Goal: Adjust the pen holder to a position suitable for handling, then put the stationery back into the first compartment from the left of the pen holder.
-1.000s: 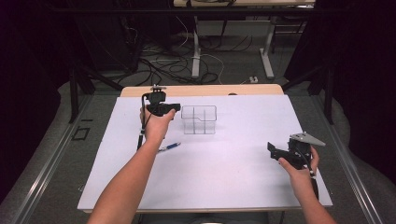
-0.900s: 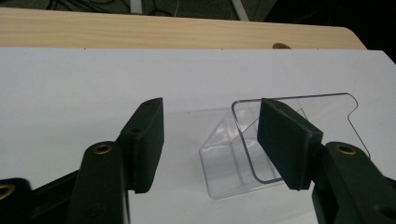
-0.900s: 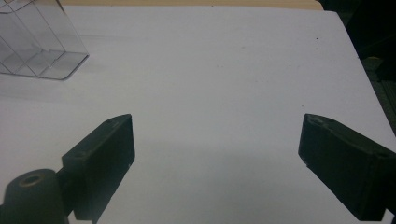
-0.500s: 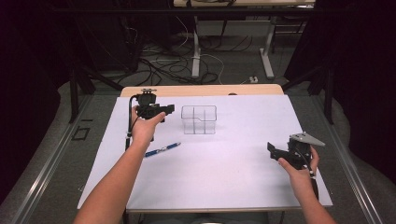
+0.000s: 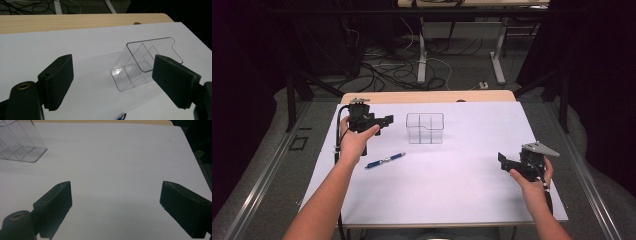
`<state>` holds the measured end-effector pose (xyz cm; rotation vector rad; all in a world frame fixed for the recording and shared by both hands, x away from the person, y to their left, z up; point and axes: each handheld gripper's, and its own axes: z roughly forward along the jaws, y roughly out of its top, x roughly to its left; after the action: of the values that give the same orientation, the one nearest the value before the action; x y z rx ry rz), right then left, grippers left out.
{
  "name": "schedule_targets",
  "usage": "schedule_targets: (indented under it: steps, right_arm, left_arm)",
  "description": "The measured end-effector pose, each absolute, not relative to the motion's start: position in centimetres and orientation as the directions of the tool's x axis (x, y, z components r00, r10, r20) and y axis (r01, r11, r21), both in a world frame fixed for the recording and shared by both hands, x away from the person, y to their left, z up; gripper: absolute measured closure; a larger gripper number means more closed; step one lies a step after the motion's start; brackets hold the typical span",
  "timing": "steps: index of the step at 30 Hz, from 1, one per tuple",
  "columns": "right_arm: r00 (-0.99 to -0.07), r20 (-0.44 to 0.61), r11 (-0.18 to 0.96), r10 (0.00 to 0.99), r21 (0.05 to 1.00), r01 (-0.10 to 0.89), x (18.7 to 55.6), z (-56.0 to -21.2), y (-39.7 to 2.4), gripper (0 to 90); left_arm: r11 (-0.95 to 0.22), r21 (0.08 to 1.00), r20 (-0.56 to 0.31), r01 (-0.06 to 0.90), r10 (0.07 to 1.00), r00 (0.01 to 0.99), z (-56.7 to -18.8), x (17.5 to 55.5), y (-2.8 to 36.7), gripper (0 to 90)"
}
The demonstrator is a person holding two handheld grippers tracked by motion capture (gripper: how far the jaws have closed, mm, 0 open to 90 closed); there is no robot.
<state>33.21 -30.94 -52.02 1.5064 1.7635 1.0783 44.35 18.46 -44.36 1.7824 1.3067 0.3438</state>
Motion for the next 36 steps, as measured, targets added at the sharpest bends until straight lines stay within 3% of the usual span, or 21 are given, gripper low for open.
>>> schedule_targets:
  steps: [10,20,30,36]
  right_arm:
    - [-0.199,0.074,0.039,0.977,0.859,0.511,33.2,-52.0,-30.8,10.3]
    - [-0.206,0.068,0.048,0.976,0.859,0.510,33.2,-52.0,-30.6,10.3]
    - [-0.207,0.063,0.053,0.976,0.859,0.510,33.2,-52.0,-30.6,10.3]
    - [-0.207,0.060,0.057,0.977,0.852,0.521,33.1,-51.9,-30.6,10.3]
  left_arm:
    - [-0.086,0.784,-0.233,0.614,0.877,0.420,-45.1,43.2,20.3,14.4]
    - [-0.264,0.765,-0.072,0.587,0.871,0.485,-45.4,42.2,21.4,16.9]
    - [-0.291,0.772,-0.070,0.565,0.845,0.530,-45.9,41.5,21.6,20.1]
    - [-0.389,0.749,0.009,0.537,0.815,0.579,-46.6,41.4,21.1,22.0]
